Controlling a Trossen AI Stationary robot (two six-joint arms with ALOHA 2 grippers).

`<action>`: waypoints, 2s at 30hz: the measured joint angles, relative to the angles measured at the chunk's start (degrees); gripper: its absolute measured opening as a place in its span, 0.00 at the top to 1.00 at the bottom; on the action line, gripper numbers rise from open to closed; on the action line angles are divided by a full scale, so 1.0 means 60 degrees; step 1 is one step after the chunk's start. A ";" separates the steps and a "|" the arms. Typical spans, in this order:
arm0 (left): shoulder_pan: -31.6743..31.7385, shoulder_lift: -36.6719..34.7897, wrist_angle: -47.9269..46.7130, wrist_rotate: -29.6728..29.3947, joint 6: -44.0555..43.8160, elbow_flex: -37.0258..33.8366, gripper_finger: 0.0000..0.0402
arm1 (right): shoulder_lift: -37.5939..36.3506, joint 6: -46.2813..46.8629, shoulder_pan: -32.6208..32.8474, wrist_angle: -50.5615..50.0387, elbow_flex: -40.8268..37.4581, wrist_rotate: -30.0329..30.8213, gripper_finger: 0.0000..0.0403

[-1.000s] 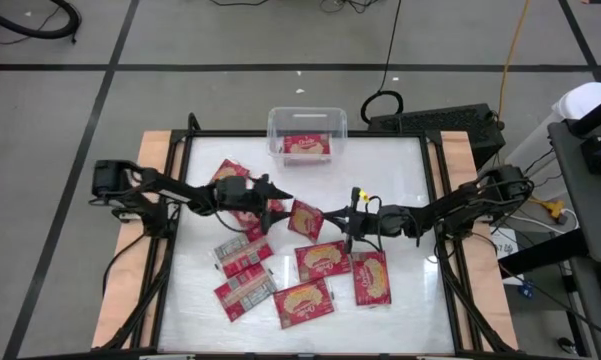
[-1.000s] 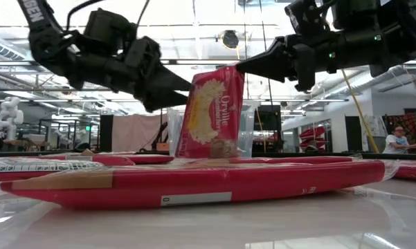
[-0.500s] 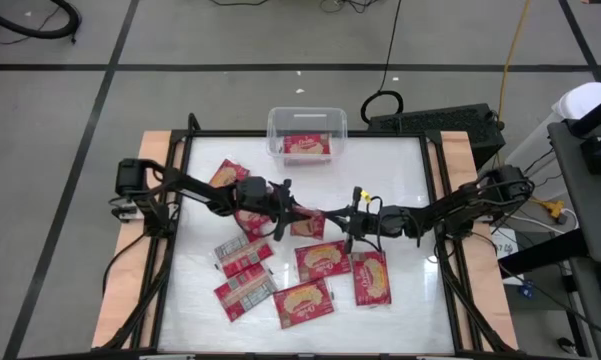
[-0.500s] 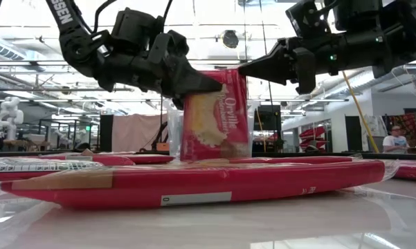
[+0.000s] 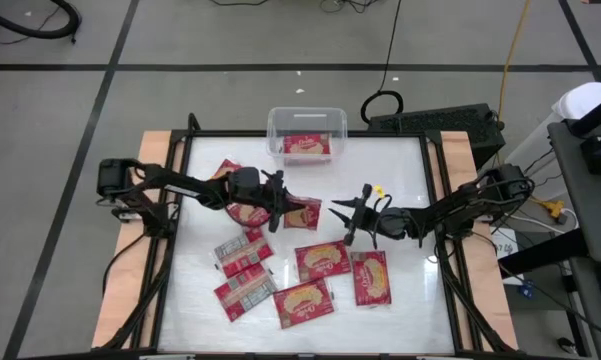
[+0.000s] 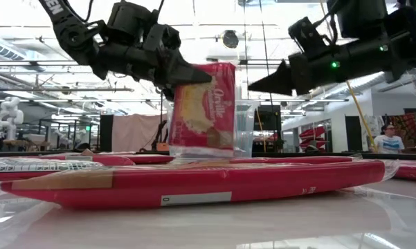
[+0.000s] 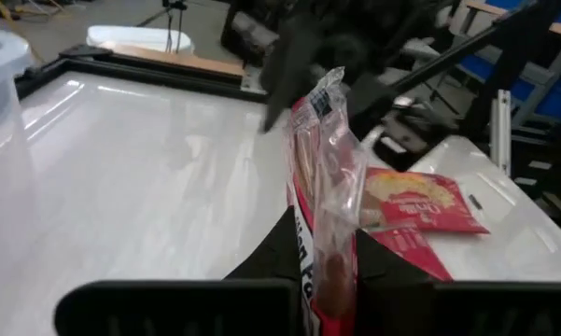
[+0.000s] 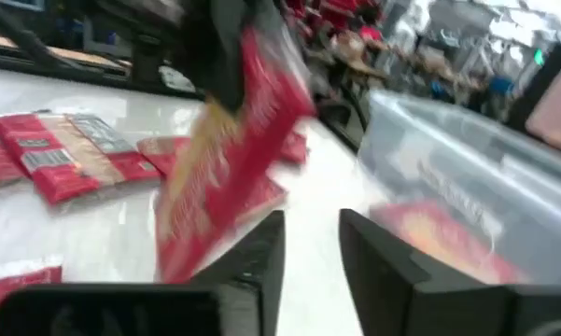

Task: Sort popcorn bags into baskets
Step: Put the popcorn bag into the transparent bin

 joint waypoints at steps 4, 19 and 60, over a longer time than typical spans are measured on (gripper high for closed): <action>0.0011 -0.0631 -0.0075 -0.0255 0.0051 -0.0200 0.95 | 0.0000 0.1627 0.0026 -0.0004 -0.0410 0.0225 0.66; -0.0936 -0.0671 0.2998 -0.1258 0.0315 -0.0215 0.94 | 0.0000 0.4052 0.0015 0.0292 -0.1306 -0.2063 0.48; -0.0946 0.0449 0.8144 -0.1863 0.1286 -0.0051 0.94 | -0.0004 0.0052 -0.0131 0.3490 0.0398 -0.1774 0.48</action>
